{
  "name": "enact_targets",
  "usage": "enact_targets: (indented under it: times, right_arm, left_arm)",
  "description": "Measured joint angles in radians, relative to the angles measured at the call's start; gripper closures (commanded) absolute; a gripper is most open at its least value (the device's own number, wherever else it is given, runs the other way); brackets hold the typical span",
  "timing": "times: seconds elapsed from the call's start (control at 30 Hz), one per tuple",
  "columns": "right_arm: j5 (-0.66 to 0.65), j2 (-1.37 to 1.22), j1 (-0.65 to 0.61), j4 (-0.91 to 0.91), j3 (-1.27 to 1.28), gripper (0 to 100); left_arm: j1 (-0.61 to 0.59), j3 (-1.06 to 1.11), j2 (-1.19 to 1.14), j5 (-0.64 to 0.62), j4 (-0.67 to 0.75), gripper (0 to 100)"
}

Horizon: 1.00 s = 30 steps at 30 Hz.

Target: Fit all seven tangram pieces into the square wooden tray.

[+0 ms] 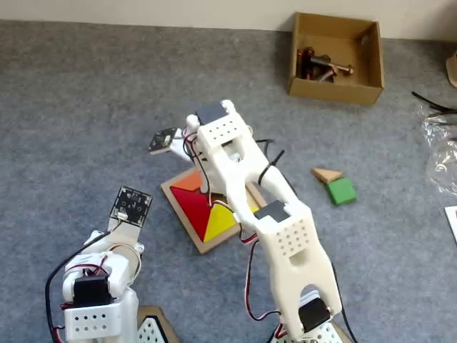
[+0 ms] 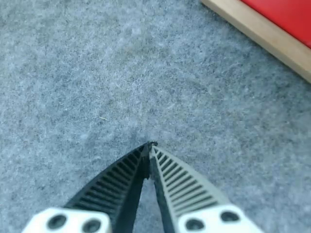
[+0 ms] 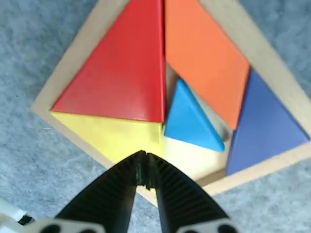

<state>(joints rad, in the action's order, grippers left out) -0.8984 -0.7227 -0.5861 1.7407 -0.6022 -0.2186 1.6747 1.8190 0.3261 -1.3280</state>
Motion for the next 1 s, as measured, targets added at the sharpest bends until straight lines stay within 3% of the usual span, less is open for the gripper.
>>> enact_targets:
  times: [1.0]
  right_arm:
    - [0.0,-0.046,0.061,-0.098,0.002,99.4]
  left_arm:
    - [0.0,0.0,0.0,0.0,0.0,99]
